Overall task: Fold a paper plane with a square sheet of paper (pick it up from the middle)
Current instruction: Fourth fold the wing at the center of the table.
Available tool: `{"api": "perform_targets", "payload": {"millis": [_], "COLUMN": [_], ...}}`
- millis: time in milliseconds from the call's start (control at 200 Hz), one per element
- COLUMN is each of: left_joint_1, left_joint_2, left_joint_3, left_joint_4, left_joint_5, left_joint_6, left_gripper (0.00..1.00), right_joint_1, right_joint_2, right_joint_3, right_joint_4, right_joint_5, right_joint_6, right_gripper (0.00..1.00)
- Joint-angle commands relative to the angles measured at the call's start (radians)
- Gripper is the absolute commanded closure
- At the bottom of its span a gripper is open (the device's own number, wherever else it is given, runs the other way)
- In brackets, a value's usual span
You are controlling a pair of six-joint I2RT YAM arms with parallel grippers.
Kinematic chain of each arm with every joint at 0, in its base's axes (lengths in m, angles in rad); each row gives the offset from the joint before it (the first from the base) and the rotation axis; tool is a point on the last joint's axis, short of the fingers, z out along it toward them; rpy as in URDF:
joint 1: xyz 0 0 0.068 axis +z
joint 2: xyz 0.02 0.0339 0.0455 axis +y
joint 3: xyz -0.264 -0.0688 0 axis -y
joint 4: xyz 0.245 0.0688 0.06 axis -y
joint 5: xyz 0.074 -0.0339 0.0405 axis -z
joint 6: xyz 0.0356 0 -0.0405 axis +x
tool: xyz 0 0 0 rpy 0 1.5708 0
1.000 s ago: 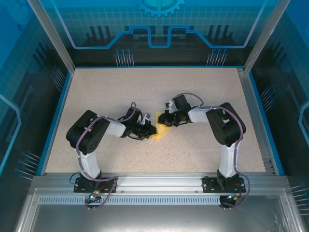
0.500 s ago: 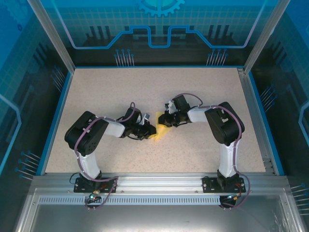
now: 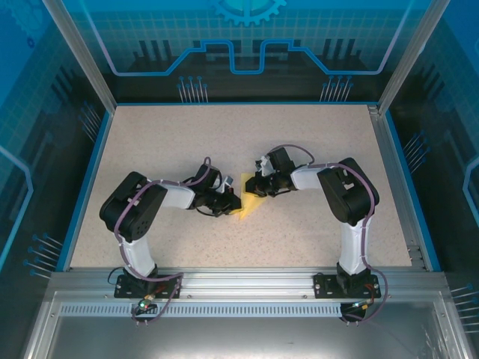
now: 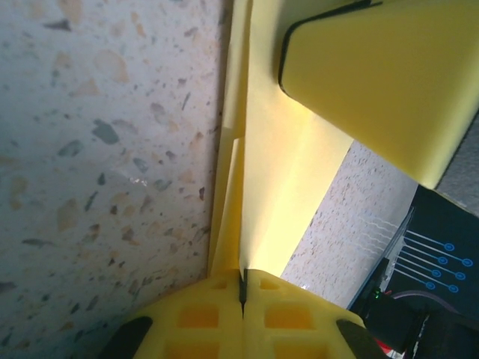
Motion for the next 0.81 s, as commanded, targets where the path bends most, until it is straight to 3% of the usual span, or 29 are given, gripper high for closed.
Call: {"api": "perform_targets", "payload": {"millis": [0, 230, 490, 600, 800], "left_joint_1": [-0.017, -0.026, -0.032, -0.032, -0.045], "left_joint_2": [0.003, -0.03, -0.021, -0.021, -0.029], "left_joint_3": [0.006, 0.03, 0.036, 0.048, 0.069], "left_joint_4": [-0.145, -0.222, -0.28, -0.319, -0.34], "left_joint_5": [0.024, 0.019, -0.004, -0.04, -0.034], "left_joint_6": [0.057, 0.102, 0.131, 0.142, 0.168], "left_gripper": [0.9, 0.86, 0.99, 1.0, 0.83], "right_joint_1": [-0.005, -0.004, -0.004, -0.005, -0.005], "right_joint_2": [0.025, 0.027, 0.026, 0.026, 0.032], "right_joint_3": [-0.044, -0.044, -0.051, -0.054, -0.054], "right_joint_4": [-0.084, -0.087, -0.084, -0.08, -0.078], "right_joint_5": [0.053, 0.054, 0.057, 0.057, 0.054], "right_joint_6": [-0.022, -0.022, -0.022, -0.021, -0.017], "right_gripper": [0.88, 0.88, 0.88, 0.88, 0.87]}}
